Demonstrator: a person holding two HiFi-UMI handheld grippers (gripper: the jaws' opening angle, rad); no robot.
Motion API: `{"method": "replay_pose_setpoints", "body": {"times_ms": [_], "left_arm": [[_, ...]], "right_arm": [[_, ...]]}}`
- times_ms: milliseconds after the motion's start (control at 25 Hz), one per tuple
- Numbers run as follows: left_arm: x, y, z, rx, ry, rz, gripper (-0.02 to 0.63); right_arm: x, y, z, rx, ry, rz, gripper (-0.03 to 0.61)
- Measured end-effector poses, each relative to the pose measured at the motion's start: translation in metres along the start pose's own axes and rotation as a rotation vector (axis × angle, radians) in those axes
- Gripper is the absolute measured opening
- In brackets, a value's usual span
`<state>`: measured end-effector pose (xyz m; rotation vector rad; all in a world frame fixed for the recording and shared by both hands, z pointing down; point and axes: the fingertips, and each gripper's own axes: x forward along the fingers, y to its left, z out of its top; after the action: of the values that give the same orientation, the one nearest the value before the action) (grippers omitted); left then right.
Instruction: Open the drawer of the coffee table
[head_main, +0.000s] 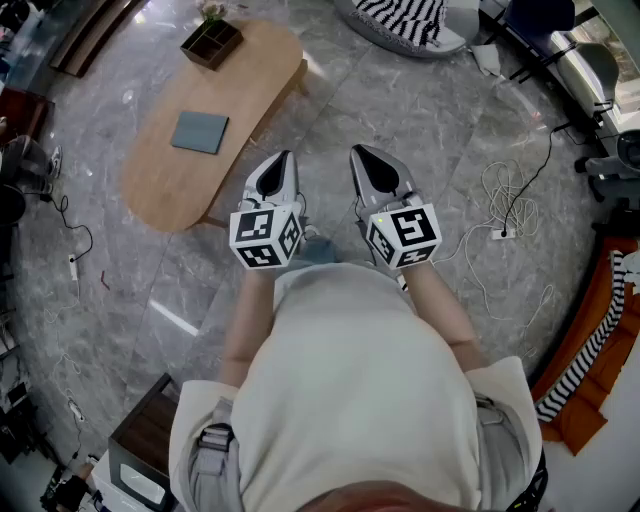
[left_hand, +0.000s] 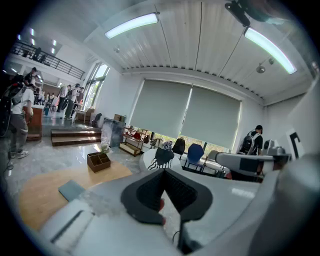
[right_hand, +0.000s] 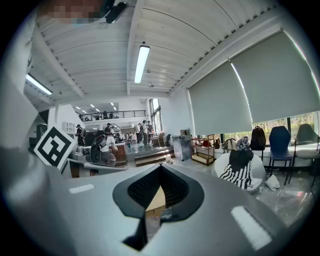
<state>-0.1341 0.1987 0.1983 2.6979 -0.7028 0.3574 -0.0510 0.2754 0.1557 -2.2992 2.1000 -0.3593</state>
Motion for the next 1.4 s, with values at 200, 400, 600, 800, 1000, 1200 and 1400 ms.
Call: {"method": "replay_pose_setpoints", "body": {"times_ms": [200,400,600,800,1000,1200,1400], "left_arm": [[-0.01,-0.024,-0.009,-0.008,0.002,-0.022,0.0],[-0.009,-0.021,-0.001,0.006,-0.003,-0.028,0.0],[0.001,-0.005,0.003,0.015,-0.003,-0.027,0.0],[0.008,0.01,0.006,0.009,-0.003,-0.029,0.0],[0.008,0.025,0.019,0.005,-0.015,-0.029,0.0],[0.016,0.04,0.016,-0.014,0.008,-0.014,0.0],[0.03,0.054,0.011,-0.039,0.018,0.019,0.0]], "right_arm": [[-0.019,0.004,-0.005,0.0,0.017,0.025,-0.003],[-0.012,0.008,-0.006,0.045,0.021,0.031,-0.003],[0.002,0.005,-0.006,0.06,0.014,0.005,-0.002],[0.013,0.008,-0.006,0.052,0.006,0.003,-0.002],[0.029,0.013,0.003,0.066,-0.01,0.006,-0.002],[0.048,0.019,0.003,0.069,0.013,0.045,-0.002],[0.069,0.01,0.001,0.078,0.026,0.076,-0.002]]}}
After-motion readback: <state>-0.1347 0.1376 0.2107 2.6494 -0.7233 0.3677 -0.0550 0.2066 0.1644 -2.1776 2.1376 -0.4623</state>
